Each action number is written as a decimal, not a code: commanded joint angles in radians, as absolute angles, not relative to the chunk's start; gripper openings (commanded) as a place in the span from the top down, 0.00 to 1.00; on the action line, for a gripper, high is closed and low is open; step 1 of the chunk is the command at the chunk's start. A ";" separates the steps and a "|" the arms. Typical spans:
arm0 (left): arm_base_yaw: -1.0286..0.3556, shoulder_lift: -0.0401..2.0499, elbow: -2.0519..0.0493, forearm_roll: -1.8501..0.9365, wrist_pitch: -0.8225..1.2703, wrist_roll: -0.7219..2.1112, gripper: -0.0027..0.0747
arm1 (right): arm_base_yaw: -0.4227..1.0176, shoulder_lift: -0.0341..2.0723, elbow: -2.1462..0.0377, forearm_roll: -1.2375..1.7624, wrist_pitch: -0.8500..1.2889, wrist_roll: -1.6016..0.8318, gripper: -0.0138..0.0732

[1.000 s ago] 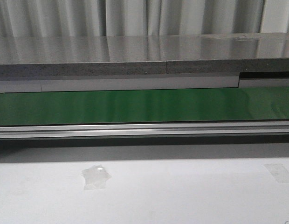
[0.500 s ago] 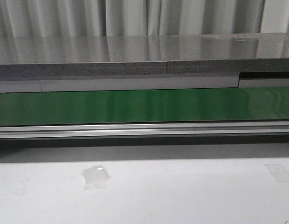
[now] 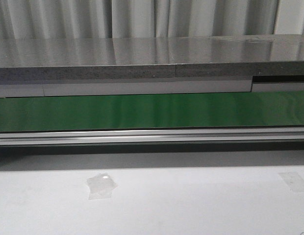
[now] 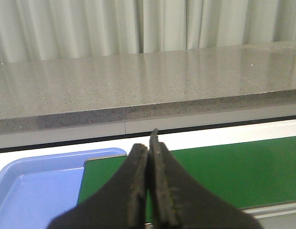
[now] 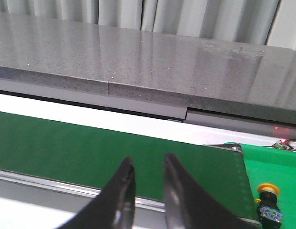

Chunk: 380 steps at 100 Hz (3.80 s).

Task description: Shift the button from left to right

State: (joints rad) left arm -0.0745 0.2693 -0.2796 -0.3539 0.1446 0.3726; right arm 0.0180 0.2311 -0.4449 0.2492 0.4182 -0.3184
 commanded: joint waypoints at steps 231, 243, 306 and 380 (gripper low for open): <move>-0.083 0.276 -0.308 -0.366 0.067 0.368 0.99 | 0.019 -0.030 0.012 -0.035 0.057 0.070 0.92; -0.083 0.276 -0.308 -0.366 0.067 0.368 0.99 | 0.019 -0.030 0.012 -0.035 0.057 0.070 0.92; -0.083 0.276 -0.308 -0.366 0.067 0.368 0.99 | 0.019 -0.030 0.012 -0.035 0.057 0.070 0.92; -0.081 0.088 -0.158 0.042 0.058 0.049 0.99 | 0.019 -0.030 0.012 -0.035 0.057 0.070 0.92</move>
State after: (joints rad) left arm -0.0745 0.1070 -0.1597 0.0382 0.1411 0.0642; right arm 0.0180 -0.0116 0.0260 -0.0258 0.1398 0.0699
